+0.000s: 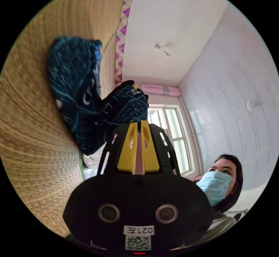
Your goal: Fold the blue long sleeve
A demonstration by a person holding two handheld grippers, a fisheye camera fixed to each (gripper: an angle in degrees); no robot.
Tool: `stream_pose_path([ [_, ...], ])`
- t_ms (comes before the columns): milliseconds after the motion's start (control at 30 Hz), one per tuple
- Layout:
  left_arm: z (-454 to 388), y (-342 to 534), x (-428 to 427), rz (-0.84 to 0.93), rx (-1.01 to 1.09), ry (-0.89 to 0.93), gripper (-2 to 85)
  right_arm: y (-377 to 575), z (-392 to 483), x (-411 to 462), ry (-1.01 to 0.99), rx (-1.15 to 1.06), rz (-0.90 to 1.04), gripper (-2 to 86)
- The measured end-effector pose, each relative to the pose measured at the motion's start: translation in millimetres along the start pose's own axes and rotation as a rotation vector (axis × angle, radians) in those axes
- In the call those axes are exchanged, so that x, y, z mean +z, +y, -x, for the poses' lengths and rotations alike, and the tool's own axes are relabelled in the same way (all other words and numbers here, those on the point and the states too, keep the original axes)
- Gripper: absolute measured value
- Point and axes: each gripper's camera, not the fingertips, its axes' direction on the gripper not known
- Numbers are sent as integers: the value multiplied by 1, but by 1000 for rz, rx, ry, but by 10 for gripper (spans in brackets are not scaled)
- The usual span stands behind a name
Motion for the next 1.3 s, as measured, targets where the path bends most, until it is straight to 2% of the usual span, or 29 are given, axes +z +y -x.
stream_pose_path([
  [67,17,-9,-30,-117,-29,-8,-2,-63,19,82,5,-8,53,17],
  [200,62,-4,-57,-226,-150,-15,31,-121,11,203,79,10,137,42],
  [267,35,13,-66,-279,-15,4,31,-119,-10,246,77,48,117,63],
  [333,12,26,-82,-350,58,-39,19,-99,-14,238,24,25,48,63],
  [400,-12,28,-82,-318,147,-166,11,-70,-8,213,-19,-19,-10,57],
  [467,-38,15,-46,-150,279,-314,26,-18,20,181,-67,-124,-53,34],
  [600,-53,-7,48,121,443,-439,56,66,88,194,-28,-329,21,3],
  [700,-49,-21,132,283,555,-635,78,136,146,265,231,-509,69,-7],
  [767,-26,-36,174,356,507,-687,66,181,171,345,622,-648,64,-9],
  [800,-21,-37,181,362,506,-729,57,191,172,368,723,-683,73,-9],
  [833,-13,-37,195,392,536,-838,33,205,168,406,886,-728,99,-8],
  [867,-11,-32,206,414,599,-931,5,215,164,423,966,-732,73,-7],
  [933,-13,-19,219,446,690,-969,-3,215,156,420,988,-685,59,-4],
  [1000,-22,-8,228,447,723,-978,-5,202,140,398,926,-605,86,0],
  [1100,-48,-3,223,379,773,-917,3,187,103,310,752,-456,18,25],
  [1167,-62,-15,216,335,785,-979,63,212,71,198,658,-337,-187,65],
  [1200,-63,-21,214,320,768,-987,85,221,59,171,644,-300,-226,76],
  [1233,-58,-35,215,353,716,-968,131,239,30,124,609,-217,-274,92],
  [1300,-40,-57,222,453,608,-888,159,265,-26,72,517,-94,-317,108],
])
